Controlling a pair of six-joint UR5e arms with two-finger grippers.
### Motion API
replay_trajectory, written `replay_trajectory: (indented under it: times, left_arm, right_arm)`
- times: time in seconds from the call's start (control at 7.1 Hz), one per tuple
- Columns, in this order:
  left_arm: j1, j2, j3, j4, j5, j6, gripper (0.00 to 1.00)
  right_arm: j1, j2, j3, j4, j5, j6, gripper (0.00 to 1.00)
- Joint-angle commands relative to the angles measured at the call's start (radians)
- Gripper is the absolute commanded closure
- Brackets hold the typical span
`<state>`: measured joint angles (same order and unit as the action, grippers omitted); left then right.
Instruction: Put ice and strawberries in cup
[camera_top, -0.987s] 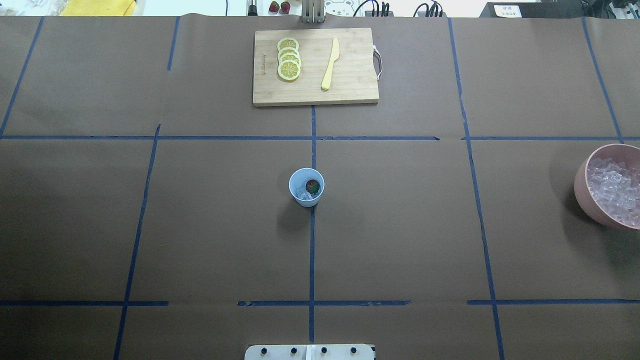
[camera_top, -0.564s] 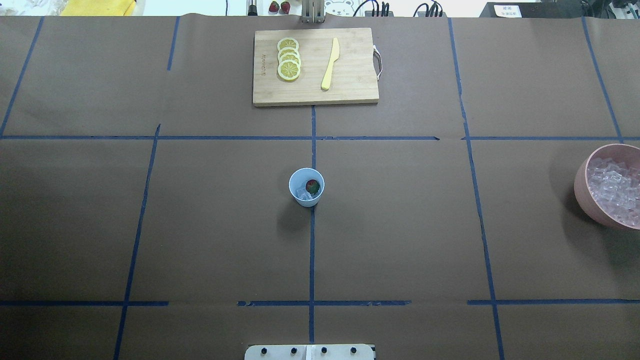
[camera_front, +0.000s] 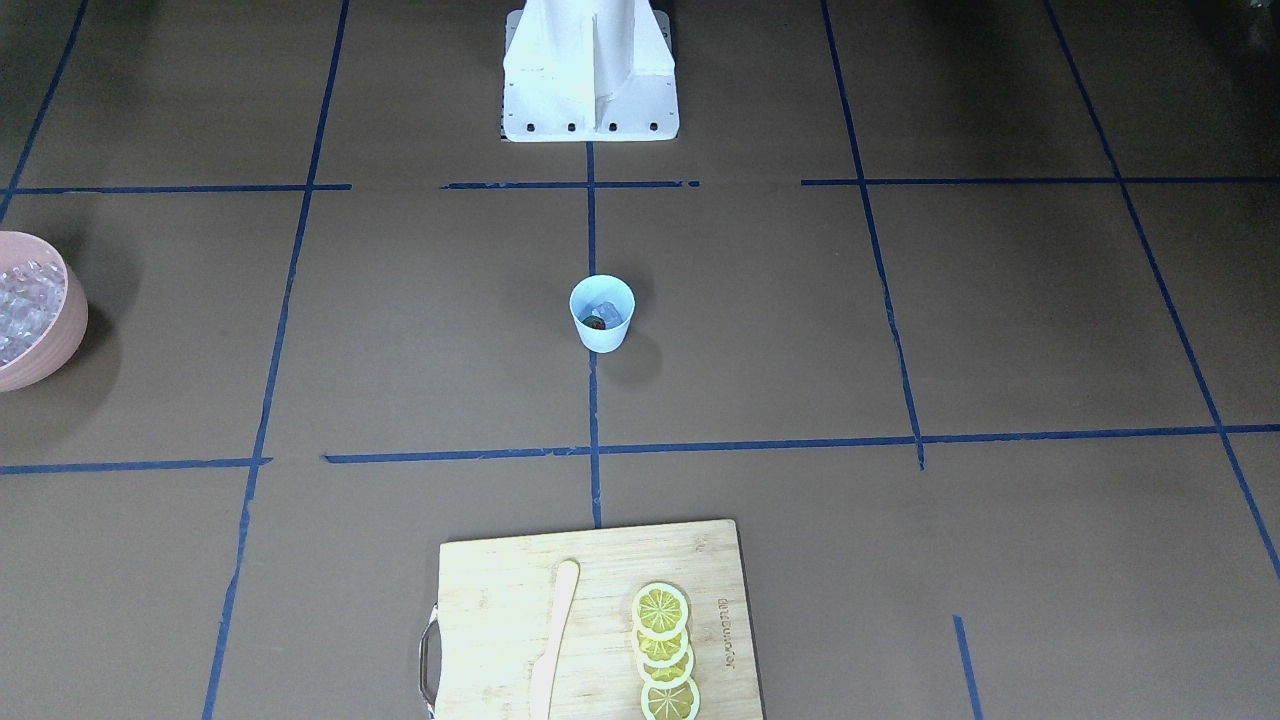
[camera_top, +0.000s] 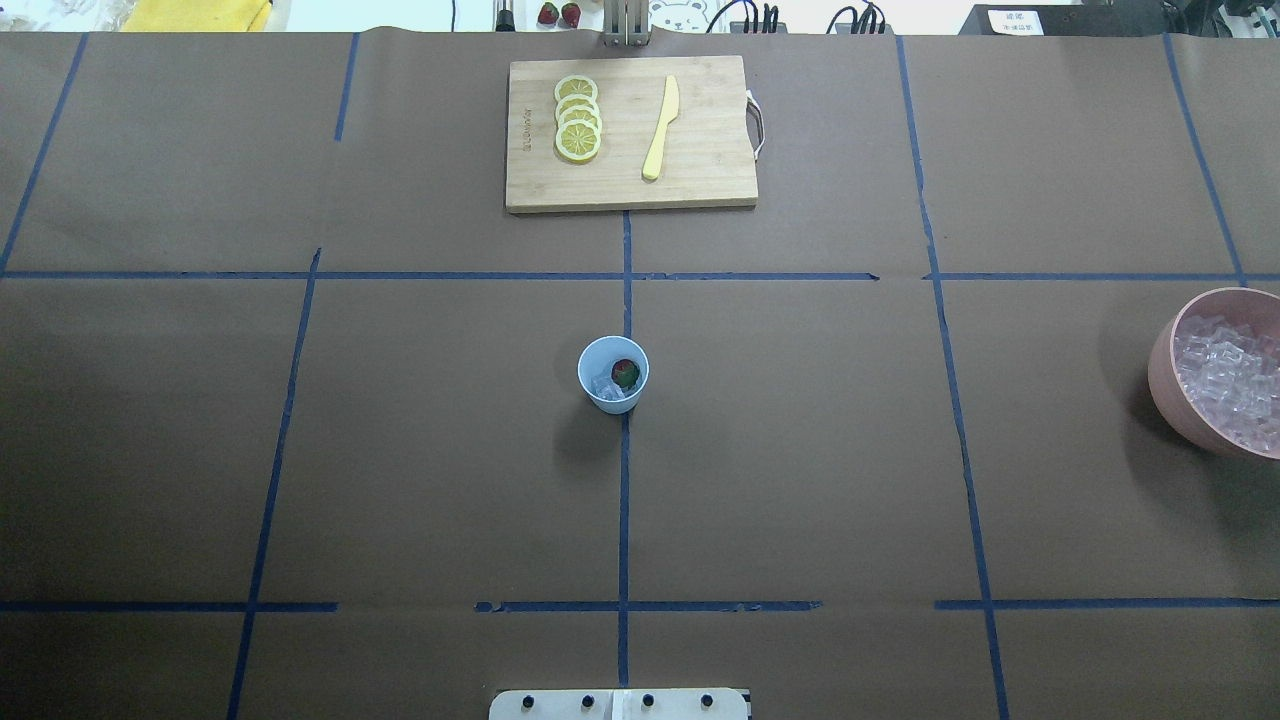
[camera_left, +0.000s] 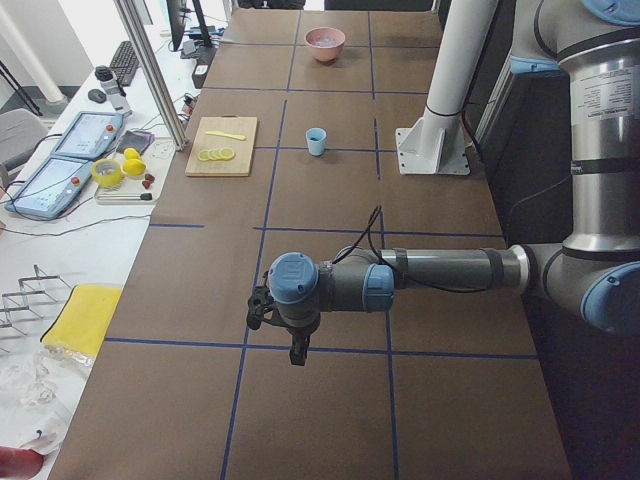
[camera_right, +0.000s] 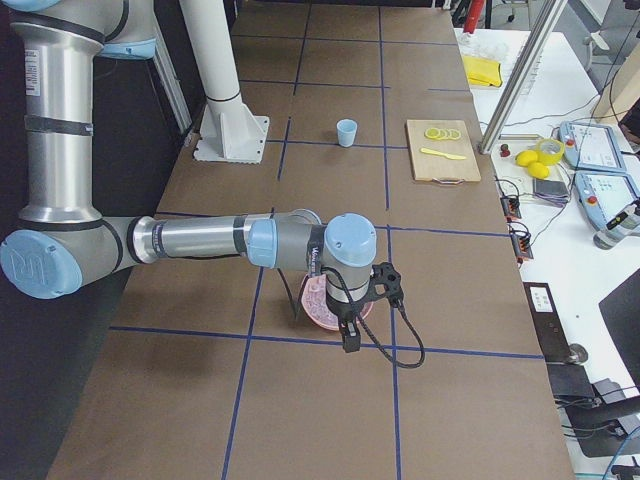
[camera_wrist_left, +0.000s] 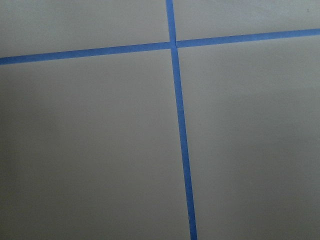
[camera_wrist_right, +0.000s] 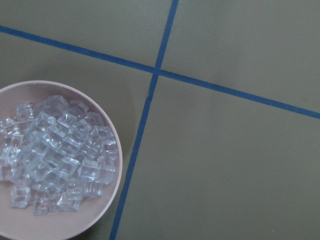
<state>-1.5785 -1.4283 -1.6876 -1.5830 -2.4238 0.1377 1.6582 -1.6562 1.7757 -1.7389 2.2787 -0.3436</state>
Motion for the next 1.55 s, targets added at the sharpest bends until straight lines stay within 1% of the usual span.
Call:
replay_trajectory:
  times: [0.0,0.42,0.99,1.41]
  left_arm:
    - [0.000,0.003,-0.001,0.000,0.000,0.000,0.00]
    - [0.000,0.002,-0.001,-0.002,0.002,-0.003,0.00]
    - [0.003,-0.009,-0.003,-0.002,0.000,-0.007,0.00]
    - [0.003,0.000,-0.003,-0.002,0.000,-0.007,0.00]
  right_arm:
    - [0.000,-0.001,-0.002,-0.001,0.018,0.000,0.00]
    - [0.000,0.001,-0.002,0.001,0.028,0.018,0.01]
    - [-0.002,0.001,-0.001,0.001,0.028,0.136,0.00]
    - [-0.005,-0.001,-0.004,-0.001,0.042,0.136,0.00]
